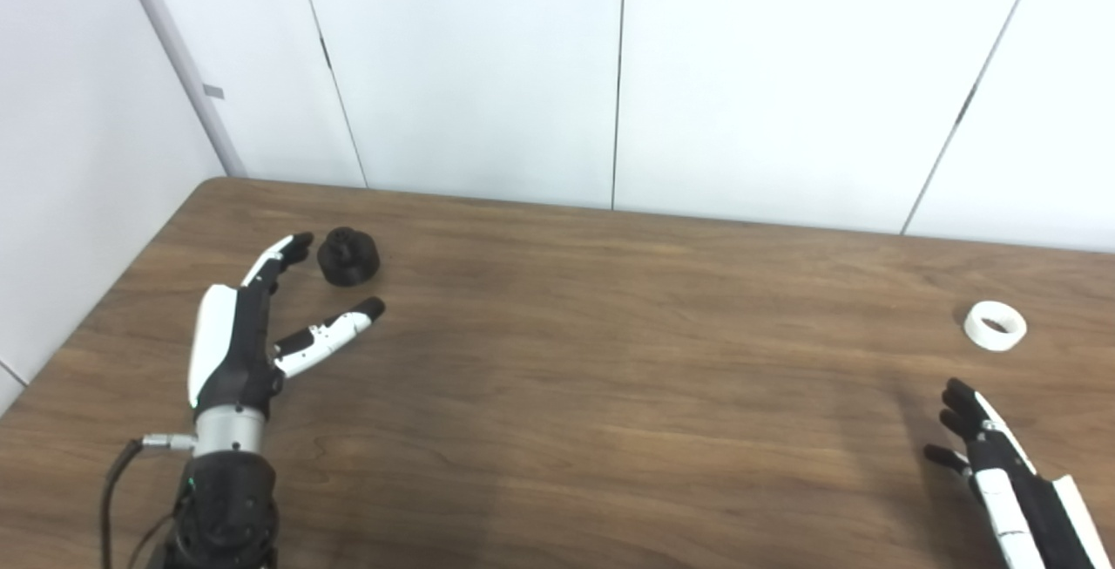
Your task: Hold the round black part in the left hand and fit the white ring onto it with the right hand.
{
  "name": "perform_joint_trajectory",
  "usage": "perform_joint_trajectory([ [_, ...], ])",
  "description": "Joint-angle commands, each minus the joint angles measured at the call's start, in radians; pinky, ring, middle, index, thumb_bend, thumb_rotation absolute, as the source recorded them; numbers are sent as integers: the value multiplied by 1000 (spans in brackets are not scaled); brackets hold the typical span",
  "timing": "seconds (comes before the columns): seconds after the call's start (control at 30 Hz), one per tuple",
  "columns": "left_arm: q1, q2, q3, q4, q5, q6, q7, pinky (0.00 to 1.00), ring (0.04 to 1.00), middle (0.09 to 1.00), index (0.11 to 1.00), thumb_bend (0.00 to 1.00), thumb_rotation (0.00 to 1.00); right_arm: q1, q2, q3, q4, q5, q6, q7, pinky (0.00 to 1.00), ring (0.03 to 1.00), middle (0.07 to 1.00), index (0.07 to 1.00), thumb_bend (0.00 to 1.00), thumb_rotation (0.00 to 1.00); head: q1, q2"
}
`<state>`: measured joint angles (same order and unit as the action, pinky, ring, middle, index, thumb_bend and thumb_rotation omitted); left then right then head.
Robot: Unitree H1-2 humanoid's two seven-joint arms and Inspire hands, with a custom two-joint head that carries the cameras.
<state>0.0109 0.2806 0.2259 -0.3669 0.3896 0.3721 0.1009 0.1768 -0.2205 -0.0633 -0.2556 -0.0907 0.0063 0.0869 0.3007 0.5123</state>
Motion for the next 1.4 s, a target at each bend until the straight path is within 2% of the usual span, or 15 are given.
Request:
perform_joint_trajectory([
  [0.0, -40, 47, 10, 19, 29, -19, 11, 895, 900, 876, 861, 892, 414, -8, -14, -1, -15, -3, -1, 4, 897, 930, 943, 938, 403, 1000, 1, 1],
  [0.2, -89, 88, -2, 97, 55, -10, 11, 866, 892, 894, 862, 882, 399, -7, -15, 0, -11, 0, -8, 5, 889, 929, 941, 935, 401, 1000, 1, 1],
  [0.4, -132, 91, -13, 162, 75, -3, 23, 832, 891, 902, 856, 889, 407, -3, -18, -1, -16, 13, -1, 11, 890, 934, 947, 942, 427, 1000, 1, 5],
  [0.53, -164, 102, -25, 229, 85, -21, 30, 844, 911, 910, 860, 870, 384, -1, -22, 1, -12, 1, -15, 8, 889, 927, 943, 943, 410, 1000, -4, 4],
  [0.73, -218, 141, -59, 347, 107, -51, 45, 856, 930, 907, 859, 869, 353, 3, -16, 0, -22, 6, 2, 7, 870, 924, 941, 933, 439, 1000, -4, 6],
  [1.13, -336, 201, -119, 550, 160, -66, 89, 995, 964, 911, 840, 900, 363, 7, -16, 2, -27, 10, -2, 8, 876, 926, 942, 938, 441, 1000, -6, 4],
  [1.37, -378, 218, -131, 601, 154, -57, 84, 1000, 968, 918, 843, 892, 357, 7, -19, 1, -30, 8, 5, 8, 882, 928, 942, 940, 438, 1000, -6, 4],
])
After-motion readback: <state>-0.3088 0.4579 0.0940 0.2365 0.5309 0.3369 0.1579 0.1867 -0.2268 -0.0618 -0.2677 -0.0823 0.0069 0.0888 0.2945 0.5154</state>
